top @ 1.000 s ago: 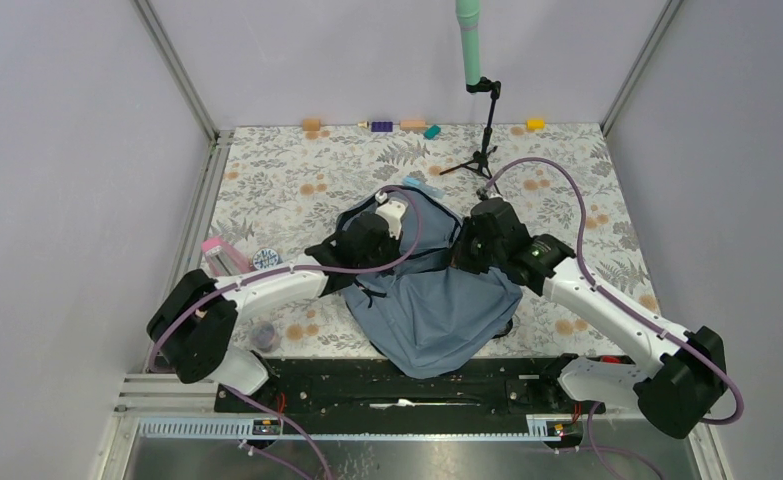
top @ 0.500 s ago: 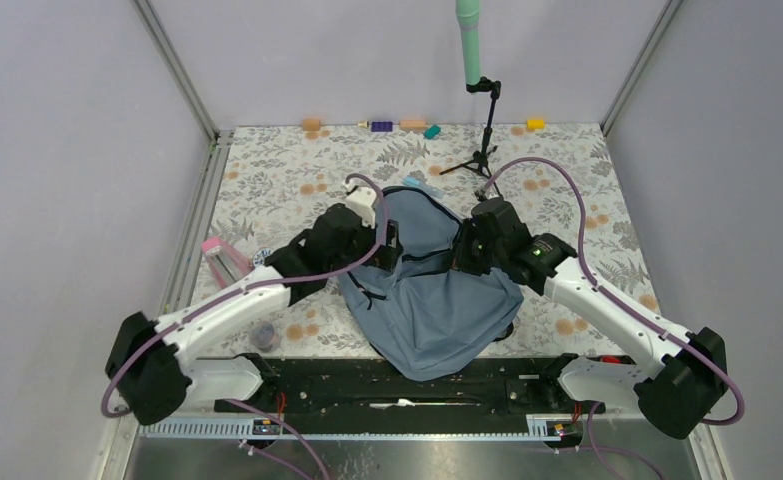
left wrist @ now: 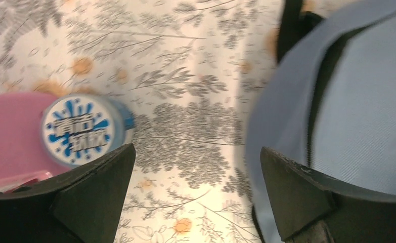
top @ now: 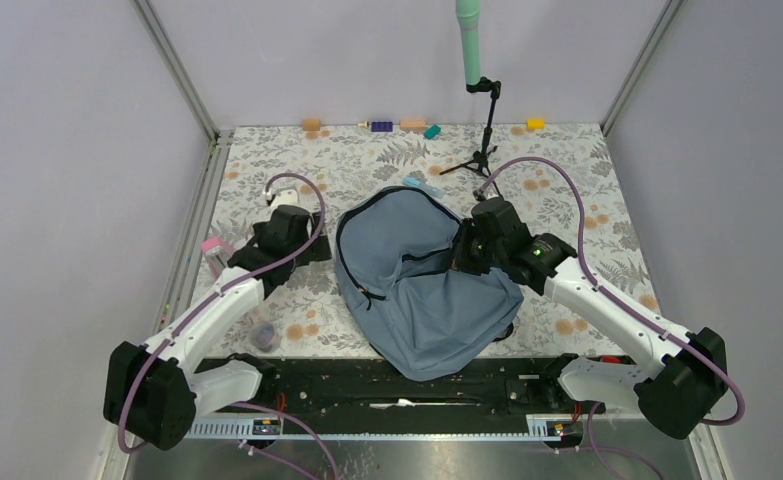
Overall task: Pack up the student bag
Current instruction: Unzip the student bag at the center of the board, then pick up the personal item from the center of the board.
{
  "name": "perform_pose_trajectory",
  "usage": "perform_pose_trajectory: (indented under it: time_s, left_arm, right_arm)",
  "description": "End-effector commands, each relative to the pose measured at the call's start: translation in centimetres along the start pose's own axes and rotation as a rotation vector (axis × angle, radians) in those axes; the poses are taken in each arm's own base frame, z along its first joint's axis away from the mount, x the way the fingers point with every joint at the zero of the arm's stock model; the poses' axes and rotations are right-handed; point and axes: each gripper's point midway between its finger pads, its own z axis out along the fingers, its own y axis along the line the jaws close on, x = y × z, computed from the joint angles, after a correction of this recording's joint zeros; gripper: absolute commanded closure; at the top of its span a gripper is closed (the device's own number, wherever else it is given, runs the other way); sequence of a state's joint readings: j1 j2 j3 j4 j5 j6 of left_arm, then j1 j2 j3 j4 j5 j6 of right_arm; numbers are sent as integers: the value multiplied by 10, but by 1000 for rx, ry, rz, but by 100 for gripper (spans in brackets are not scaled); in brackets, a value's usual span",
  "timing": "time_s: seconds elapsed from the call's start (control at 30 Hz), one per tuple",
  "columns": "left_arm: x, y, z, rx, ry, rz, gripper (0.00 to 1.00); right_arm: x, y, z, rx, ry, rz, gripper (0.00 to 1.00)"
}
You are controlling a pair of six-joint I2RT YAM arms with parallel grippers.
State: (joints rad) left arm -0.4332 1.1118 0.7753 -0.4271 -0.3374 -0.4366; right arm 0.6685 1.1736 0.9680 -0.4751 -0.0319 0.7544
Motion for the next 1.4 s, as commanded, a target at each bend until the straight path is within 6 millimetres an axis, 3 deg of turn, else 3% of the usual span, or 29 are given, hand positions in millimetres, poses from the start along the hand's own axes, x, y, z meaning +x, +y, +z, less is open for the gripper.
perform_pose_trajectory:
  time_s: [0.0, 0.27, 0.43, 0.9, 1.13, 1.37]
  left_arm:
    - [-8, 42, 5, -164, -46, -121, 1]
    - [-6, 78, 20, -320, -65, -181, 1]
    - [-4, 99, 19, -418, -74, -232, 1]
    - [7, 115, 35, -477, -28, -237, 1]
    - [14, 111, 42, -454, 9, -231, 1]
    - [21, 97, 47, -382, 44, -255, 8]
  right_arm:
    - [-20, 35, -19, -132, -60, -29, 100]
    - [-19, 36, -20, -142, -62, -34, 100]
    - [-17, 34, -19, -137, -56, -32, 100]
    - [-13, 31, -17, -133, -46, -30, 100]
    - [-13, 31, -17, -135, -43, -27, 100]
    - [-13, 33, -18, -140, -45, -29, 100]
